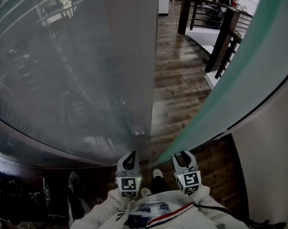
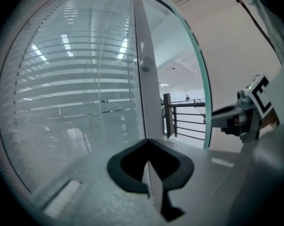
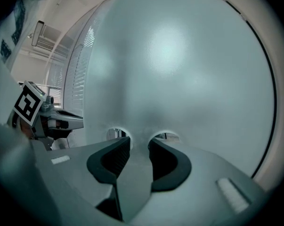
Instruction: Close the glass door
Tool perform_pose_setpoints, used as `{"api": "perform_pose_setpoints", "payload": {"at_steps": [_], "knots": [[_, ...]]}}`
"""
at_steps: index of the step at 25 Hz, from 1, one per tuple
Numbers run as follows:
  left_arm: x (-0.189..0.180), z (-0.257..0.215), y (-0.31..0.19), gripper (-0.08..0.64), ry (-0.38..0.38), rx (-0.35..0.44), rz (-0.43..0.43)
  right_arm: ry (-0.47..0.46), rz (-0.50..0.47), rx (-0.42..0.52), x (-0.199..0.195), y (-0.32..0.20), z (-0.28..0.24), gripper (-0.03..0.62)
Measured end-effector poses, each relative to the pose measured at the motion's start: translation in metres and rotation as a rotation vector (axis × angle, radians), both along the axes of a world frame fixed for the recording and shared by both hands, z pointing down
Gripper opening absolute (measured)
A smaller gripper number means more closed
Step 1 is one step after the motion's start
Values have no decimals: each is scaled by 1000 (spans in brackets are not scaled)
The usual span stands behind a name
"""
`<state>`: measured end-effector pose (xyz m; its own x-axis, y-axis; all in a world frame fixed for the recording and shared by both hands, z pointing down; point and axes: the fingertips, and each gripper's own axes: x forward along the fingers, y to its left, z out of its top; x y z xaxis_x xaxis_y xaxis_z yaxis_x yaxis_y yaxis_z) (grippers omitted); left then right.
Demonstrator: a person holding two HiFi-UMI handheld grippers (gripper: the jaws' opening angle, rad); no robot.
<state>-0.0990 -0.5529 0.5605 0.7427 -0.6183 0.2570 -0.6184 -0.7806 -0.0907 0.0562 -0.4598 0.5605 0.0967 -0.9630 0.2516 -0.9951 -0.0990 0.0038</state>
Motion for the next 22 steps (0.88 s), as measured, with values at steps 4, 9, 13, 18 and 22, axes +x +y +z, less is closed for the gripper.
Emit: {"api": "perform_pose_setpoints", "payload": {"at_steps": [4,9,13,18,22], "knots": [[5,-3,-7,3,2,9,5,3,1,4,-1,-11,-2,129],[15,-2,-12,3,3,2,16,8,7,7,3,-30,-6,129],[15,-3,-17,3,1,-1,12,12,7,24,5,-43,-7,129],[13,-6,-19,3,7,4,8,25,16,31,6,-55,-10,130],[13,-6,-21,3,10,6,6,38,23,34,10,-64,-9,130]]}}
